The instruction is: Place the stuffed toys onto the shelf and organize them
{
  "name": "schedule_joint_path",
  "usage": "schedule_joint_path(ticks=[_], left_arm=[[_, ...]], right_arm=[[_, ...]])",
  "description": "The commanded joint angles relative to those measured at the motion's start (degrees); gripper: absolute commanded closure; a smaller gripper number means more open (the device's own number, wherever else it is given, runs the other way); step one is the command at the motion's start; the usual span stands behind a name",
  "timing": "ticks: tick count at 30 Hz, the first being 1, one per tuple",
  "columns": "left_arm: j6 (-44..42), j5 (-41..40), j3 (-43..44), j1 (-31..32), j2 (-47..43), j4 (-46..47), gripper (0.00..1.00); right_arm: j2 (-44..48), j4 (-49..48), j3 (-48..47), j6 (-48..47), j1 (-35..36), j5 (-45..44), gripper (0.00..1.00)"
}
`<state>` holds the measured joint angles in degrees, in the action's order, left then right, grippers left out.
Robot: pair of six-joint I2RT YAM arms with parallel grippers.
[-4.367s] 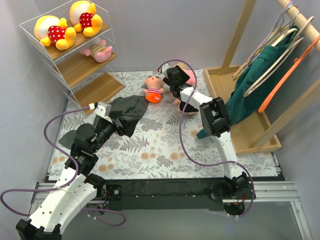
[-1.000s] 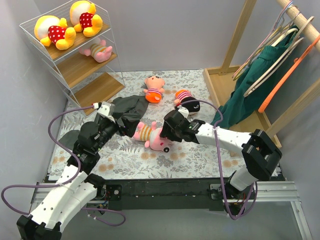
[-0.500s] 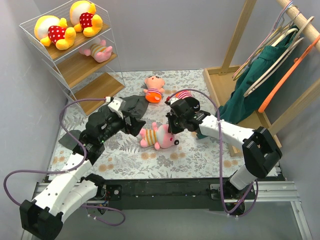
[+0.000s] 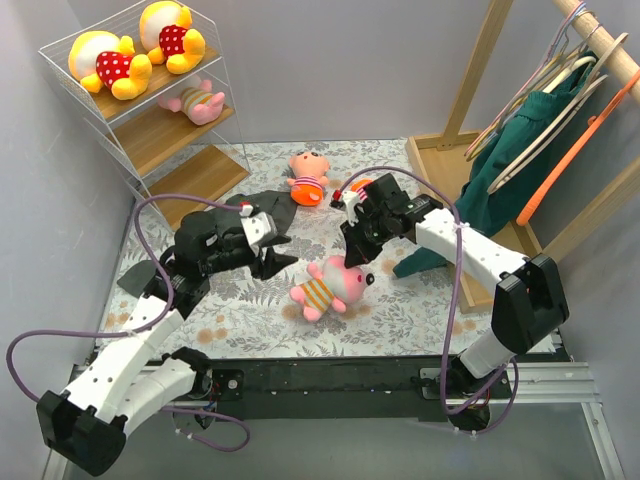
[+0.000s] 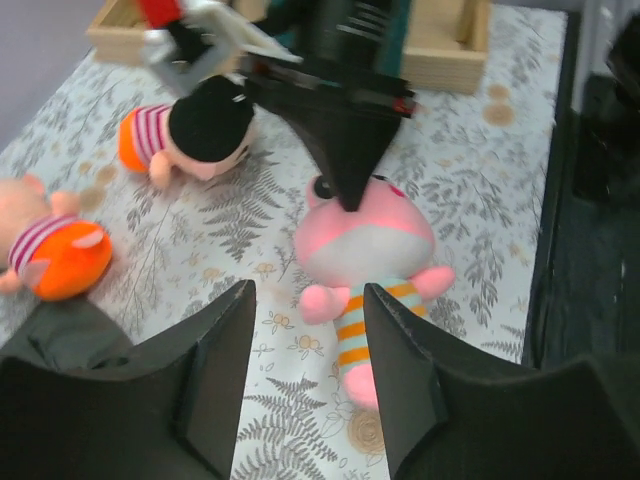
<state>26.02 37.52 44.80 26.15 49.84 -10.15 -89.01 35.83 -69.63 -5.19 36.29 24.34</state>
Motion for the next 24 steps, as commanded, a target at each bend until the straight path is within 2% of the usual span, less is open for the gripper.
schedule_joint_path(ticks=[1,2,5,8,13,19,24], left_arm=[[-19.15,13.81,0.56,1.09,-3.87,-7.95,0.47],[-21.08,13.81,-0.58,1.18,-6.23,-8.21,0.42],[-28.37,15.83,-1.29,1.44,-9.49,-12.33,0.37],[-33.92,16.62,-1.03,2.15,-10.73,-18.22,0.44],[-39.37,17.15,0.82,3.64,-11.96,-24.47,0.47],[-42.45,18.03,0.73,6.45,-9.86,-25.36,0.51],[-44.82,11.27,0.73,9.97,-6.78,-25.18,0.5]], right_arm=[[-3.26,4.06,-7.09,-4.65,-1.57,11.52,0.99],[-4.14,6.5,-10.06,-5.09,-1.75,11.52,0.99],[-5.91,7.4,-13.24,-5.09,-2.37,13.45,0.99],[-6.35,6.97,-14.57,-4.57,-2.89,16.96,0.99],[-7.58,7.4,-19.13,-3.07,-4.39,23.29,0.99],[-10.65,8.9,-26.52,-0.62,-4.92,28.22,0.99],[-11.1,8.9,-28.28,0.44,-4.92,29.89,0.99]])
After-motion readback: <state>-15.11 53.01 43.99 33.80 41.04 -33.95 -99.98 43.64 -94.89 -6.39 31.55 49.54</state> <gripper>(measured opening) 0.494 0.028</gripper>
